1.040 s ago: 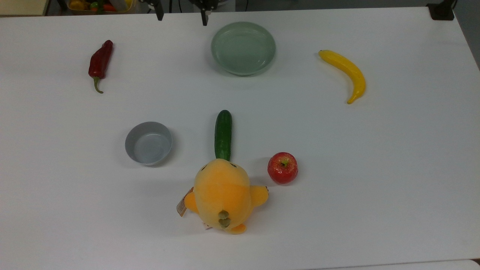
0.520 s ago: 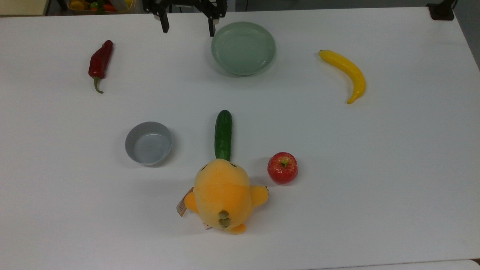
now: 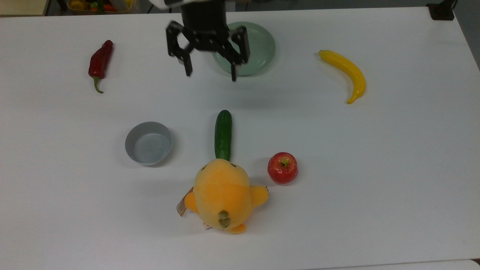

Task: Put the red apple in the bowl
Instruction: 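Move the open gripper over the red apple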

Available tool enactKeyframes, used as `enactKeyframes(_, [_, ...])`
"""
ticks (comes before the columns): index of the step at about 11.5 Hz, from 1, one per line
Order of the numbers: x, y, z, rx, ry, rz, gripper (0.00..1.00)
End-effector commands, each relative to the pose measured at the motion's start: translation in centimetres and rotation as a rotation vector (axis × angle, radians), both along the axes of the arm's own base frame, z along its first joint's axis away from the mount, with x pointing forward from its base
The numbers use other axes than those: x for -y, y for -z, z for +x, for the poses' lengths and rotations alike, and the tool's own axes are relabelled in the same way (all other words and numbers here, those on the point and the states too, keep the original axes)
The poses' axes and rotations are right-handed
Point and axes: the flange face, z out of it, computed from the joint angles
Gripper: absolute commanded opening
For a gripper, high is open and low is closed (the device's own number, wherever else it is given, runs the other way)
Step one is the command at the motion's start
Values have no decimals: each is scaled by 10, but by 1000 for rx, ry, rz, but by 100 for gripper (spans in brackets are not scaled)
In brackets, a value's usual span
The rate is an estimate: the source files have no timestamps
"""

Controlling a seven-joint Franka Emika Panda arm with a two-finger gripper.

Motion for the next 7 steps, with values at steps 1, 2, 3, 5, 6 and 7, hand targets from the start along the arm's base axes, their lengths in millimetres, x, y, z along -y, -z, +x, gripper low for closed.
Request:
enactKeyframes(1, [-61, 32, 33, 23, 2, 36, 100])
enactKeyframes(2, [-81, 46, 39, 21, 1, 41, 100])
enactKeyframes(3, [-92, 60, 49, 14, 13, 48, 100])
enactKeyframes(5, [-121, 81, 57, -4, 35, 60, 100])
enactKeyframes(6, [-136, 91, 59, -8, 19, 50, 100])
enactKeyframes(7, [-149, 105, 61, -19, 3, 43, 100])
